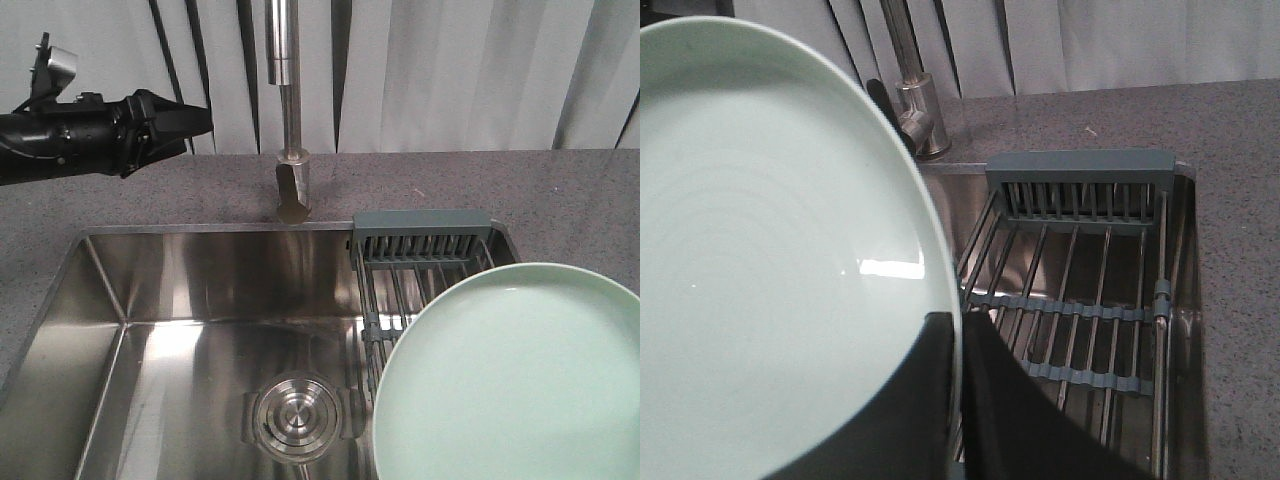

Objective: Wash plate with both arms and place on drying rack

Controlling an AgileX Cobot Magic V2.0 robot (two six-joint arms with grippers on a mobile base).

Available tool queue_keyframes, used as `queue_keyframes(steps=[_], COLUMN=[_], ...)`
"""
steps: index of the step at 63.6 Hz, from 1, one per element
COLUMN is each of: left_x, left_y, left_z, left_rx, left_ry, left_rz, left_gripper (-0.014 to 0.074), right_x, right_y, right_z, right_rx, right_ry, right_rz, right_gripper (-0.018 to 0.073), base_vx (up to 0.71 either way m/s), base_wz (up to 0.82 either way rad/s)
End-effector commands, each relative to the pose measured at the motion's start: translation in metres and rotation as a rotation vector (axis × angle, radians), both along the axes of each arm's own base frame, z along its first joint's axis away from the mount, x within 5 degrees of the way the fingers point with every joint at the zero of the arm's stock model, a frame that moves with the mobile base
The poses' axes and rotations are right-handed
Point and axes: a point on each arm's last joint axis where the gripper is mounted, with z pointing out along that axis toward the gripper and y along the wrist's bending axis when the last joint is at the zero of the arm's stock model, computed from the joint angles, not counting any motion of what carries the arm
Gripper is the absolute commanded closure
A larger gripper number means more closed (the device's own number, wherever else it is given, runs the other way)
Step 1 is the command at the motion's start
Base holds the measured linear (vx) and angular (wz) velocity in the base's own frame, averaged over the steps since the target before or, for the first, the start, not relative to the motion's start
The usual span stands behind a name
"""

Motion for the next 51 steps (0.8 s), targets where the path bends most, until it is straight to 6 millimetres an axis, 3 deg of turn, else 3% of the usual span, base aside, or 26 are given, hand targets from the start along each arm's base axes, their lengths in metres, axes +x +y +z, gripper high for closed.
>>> queue_keyframes(steps=[1,9,29,39,51], left_x=[0.014,0.038,0.073,0.084,0.084], left_y=[-0.005,-0.015,-0.057,-0.068,-0.081], left_z=[0.027,0.017,-0.004,-0.013,-0.021], left_rx=[-0.094,-0.113,-0.115,-0.140,-0.165], left_ry=[-0.087,-0.074,-0.074,-0.039,-0.006], left_rz=[-0.035,-0.070,-0.141,-0.156,-0.214], left_gripper=[0.0072,0.0072,0.0072,0.0072,0.0074], right_x=[0.002,0.002,0.002,0.002,0.002], right_y=[-0.001,-0.001,-0.001,-0.001,-0.001], right_z=[0.015,0.015,0.015,0.015,0.015], right_rx=[0.032,0.032,0.032,0.032,0.032], right_ry=[-0.088,-0.088,-0.088,-0.088,-0.088], right_rz=[-0.024,-0.024,-0.024,-0.024,-0.024], right_gripper=[0.0564,0.0564,0.0564,0.0564,0.0564], base_vx=[0.00,0.00,0.00,0.00,0.00], base_wz=[0.00,0.00,0.00,0.00,0.00])
